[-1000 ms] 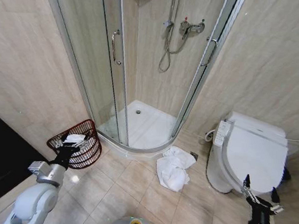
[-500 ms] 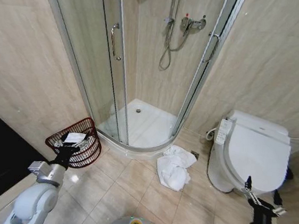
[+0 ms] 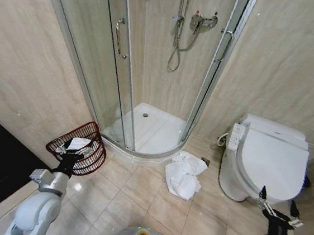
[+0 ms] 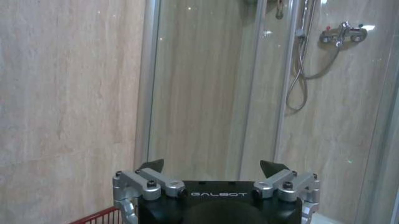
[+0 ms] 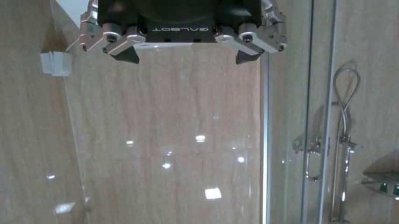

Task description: Discard the used towel into the hamper.

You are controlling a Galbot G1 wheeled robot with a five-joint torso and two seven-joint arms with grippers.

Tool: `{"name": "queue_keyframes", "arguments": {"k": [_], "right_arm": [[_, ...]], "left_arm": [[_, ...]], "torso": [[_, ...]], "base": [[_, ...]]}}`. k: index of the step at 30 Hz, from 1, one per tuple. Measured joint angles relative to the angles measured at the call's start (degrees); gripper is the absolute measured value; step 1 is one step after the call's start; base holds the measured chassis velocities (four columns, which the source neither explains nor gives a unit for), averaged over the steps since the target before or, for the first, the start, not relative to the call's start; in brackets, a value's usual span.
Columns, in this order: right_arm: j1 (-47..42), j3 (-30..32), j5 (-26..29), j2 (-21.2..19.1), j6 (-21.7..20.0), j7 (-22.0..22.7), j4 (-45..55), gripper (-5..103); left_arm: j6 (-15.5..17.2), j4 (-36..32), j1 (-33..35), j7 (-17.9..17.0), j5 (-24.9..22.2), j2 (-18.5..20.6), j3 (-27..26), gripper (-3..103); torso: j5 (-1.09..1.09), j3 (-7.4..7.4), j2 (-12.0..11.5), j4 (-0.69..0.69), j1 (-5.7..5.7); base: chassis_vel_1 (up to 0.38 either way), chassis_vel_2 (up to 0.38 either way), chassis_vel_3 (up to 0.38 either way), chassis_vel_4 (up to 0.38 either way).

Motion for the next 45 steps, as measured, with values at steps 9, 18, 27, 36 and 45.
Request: {"name": "queue_keyframes", "arguments": {"k": [9, 18, 27, 36, 45], "right_arm": [[0.23, -0.27, -0.06, -0.22, -0.14, -0.30, -0.32, 100], [0.58, -0.91, -2.72, 0.23, -0.85, 1.41, -1.17, 100], [0.74, -1.48, -2.22, -0.99, -3.09, 0.91, -3.05, 100], [0.27, -4.20, 0.31, 0.30, 1.80, -11.49, -3.10, 100], [-0.18, -6.60, -2.30, 2.13, 2.97, -12.07, -1.52, 100]], "left_arm": [[0.00, 0.00, 0.00, 0.00, 0.00, 0.00, 0.00, 100], [0.00, 0.00, 0.00, 0.00, 0.00, 0.00, 0.00, 100], [0.00, 0.00, 0.00, 0.00, 0.00, 0.00, 0.00, 100], [0.00, 0.00, -0.03, 0.00, 0.00, 0.00, 0.00, 100], [0.00, 0.00, 0.01, 0.00, 0.00, 0.00, 0.00, 100]], "torso": [[0.00, -1.46, -2.63, 0.00, -1.15], [0.00, -1.95, -3.47, 0.00, -1.50], [0.00, -1.85, -3.24, -0.01, -1.43], [0.00, -1.79, -3.27, -0.01, -1.33], [0.00, -2.98, -5.31, 0.00, -2.41]], "base": [[-0.046, 0.055, 0.047, -0.042], [-0.083, 0.085, 0.070, -0.083], [-0.089, 0.092, 0.076, -0.079], [-0.200, 0.200, 0.191, -0.185], [-0.022, 0.056, 0.016, -0.019]]}}
